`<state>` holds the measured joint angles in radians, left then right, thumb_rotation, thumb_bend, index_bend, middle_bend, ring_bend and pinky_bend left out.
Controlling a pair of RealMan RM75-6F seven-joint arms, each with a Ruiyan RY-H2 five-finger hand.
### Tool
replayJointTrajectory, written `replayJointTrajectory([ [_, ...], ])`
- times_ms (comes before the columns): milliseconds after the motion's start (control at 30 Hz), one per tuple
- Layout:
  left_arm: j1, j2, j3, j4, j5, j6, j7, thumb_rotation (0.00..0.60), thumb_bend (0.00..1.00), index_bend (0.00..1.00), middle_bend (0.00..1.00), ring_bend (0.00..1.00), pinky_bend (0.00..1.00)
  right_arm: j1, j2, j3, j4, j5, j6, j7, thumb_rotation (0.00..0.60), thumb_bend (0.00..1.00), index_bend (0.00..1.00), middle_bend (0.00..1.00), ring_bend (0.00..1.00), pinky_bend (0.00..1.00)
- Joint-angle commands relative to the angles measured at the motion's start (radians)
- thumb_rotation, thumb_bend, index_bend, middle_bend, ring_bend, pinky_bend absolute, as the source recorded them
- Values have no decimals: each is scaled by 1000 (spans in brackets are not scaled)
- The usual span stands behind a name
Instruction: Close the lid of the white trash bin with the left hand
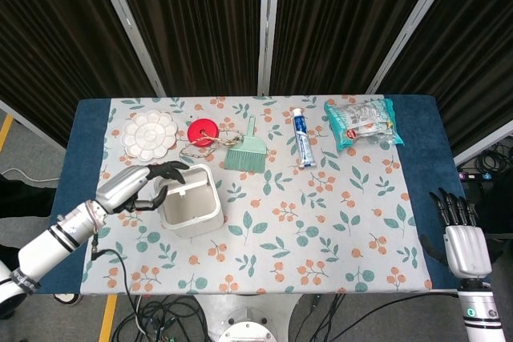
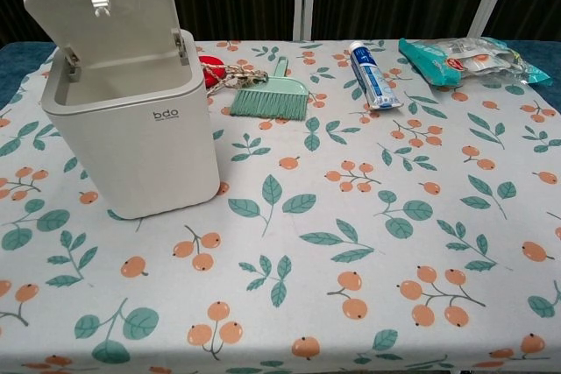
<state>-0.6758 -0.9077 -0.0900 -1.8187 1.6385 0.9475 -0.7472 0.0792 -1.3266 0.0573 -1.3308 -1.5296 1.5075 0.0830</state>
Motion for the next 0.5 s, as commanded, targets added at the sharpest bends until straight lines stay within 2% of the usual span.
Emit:
replayJointTrajectory([
  [33,24,-38,21,-12,-3,27,129,253,604,179,304,276,260,0,0,0,0,0,-1,0,600,250,0,0,0,0],
  [500,82,-129,62,-24,21,111,460,255,603,180,303,276,251,2,-7,-2,11,5,-11,6,600,253,0,0,0,0],
])
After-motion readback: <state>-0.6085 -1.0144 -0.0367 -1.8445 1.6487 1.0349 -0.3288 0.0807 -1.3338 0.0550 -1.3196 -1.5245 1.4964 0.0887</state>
